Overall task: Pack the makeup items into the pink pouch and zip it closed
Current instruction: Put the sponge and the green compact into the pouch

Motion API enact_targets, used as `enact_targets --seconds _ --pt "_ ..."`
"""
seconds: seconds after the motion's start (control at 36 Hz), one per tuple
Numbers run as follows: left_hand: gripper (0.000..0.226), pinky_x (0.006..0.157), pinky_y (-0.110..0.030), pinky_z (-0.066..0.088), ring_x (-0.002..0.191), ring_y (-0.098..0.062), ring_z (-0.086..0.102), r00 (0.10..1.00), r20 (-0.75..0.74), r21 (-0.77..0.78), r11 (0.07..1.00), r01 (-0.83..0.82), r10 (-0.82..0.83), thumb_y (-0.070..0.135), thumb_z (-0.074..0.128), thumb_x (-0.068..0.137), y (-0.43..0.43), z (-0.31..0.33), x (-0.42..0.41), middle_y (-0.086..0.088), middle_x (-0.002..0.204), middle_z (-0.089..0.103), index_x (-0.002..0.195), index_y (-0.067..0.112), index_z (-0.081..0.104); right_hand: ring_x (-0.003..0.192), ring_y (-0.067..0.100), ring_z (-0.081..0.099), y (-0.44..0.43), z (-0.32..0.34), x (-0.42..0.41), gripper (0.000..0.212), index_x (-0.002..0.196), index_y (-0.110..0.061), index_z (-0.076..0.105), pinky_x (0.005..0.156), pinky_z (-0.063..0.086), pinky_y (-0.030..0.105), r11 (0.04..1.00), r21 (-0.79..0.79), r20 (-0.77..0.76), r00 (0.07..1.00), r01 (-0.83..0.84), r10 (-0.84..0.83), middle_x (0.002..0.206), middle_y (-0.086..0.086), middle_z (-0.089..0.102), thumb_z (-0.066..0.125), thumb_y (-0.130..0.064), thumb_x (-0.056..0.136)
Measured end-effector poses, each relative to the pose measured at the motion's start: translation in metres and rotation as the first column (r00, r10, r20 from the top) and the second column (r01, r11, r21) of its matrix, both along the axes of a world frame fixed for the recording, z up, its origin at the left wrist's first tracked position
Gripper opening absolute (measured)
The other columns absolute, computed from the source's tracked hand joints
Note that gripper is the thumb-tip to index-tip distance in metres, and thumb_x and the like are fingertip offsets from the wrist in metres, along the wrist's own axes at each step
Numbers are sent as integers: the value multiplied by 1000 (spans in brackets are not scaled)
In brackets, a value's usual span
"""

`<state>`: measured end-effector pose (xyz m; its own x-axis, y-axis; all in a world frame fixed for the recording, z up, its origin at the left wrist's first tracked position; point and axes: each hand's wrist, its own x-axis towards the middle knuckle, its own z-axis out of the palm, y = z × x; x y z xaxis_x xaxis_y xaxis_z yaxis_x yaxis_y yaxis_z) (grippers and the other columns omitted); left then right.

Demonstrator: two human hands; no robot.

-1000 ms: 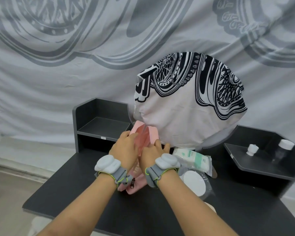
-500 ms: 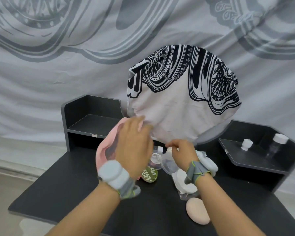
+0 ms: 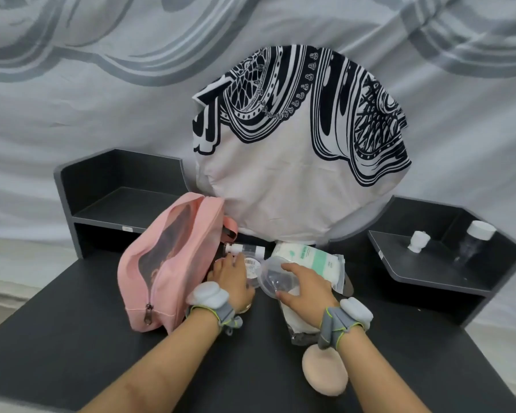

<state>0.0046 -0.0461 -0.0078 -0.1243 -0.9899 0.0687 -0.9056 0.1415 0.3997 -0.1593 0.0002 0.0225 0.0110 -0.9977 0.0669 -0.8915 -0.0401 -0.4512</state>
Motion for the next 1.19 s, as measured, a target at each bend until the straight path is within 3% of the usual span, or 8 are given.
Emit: enact_targets --seconds 0.25,0.44,0.58,0.64,0.81,0.92,1.08,1.19 --pt "76 101 -41 41 126 -30 45 993 -117 -97 995 -7 -4 54 63 77 -15 0 -3 -9 141 43 140 19 38 134 16 36 -2 -5 -3 53 135 -32 40 109 23 37 999 -39 22 1000 -9 10 142 -7 45 59 -39 86" --pt "73 102 -35 35 124 -32 43 878 -474 -173 971 -163 63 39 65 82 -12 4 2 -16 134 48 142 13 35 134 15 35 1 -4 3 48 135 -30 43 109 20 33 983 -181 120 992 -21 44 140 -7 46 58 -30 89" --pt "69 99 -45 48 121 -22 53 714 -698 -223 963 -148 -51 57 57 76 -10 12 5 -4 127 56 133 21 43 135 15 35 -2 -3 11 53 138 -30 39 109 20 32 979 -200 114 991 -43 66 143 -7 45 59 -31 89" --pt "68 104 -39 45 126 -16 49 566 -819 -209 966 -151 -88 50 60 80 2 26 2 2 134 51 138 22 39 135 13 36 -5 -4 15 59 140 -31 36 111 20 33 973 -222 143 985 -63 96 144 -7 44 61 -35 87" --pt "53 96 -32 49 112 -8 61 116 -991 -45 992 120 -59 39 62 87 26 41 0 11 118 67 136 26 46 121 10 50 -7 5 29 78 146 -32 24 103 41 26 975 -217 622 763 -47 176 140 -10 43 68 -36 82" --pt "39 81 -32 52 95 -19 65 -60 -997 32 978 207 45 40 53 84 30 44 2 -6 111 69 117 19 60 118 11 54 -12 9 30 68 140 -37 34 99 44 29 979 -200 659 734 -42 166 140 -13 43 69 -38 81" --pt "39 77 -37 48 86 -24 61 -193 -969 88 948 305 152 29 37 95 36 39 5 -19 109 60 124 10 54 128 -1 41 -10 5 29 31 118 -38 60 111 35 36 958 -279 565 794 -70 223 137 -14 49 59 -40 88" --pt "51 74 -39 56 99 -29 64 -211 -955 113 910 398 211 53 43 92 36 40 3 -17 112 66 124 17 59 135 5 35 -10 0 30 28 110 -36 66 114 25 29 927 -353 443 851 -124 283 140 -8 48 56 -41 84"
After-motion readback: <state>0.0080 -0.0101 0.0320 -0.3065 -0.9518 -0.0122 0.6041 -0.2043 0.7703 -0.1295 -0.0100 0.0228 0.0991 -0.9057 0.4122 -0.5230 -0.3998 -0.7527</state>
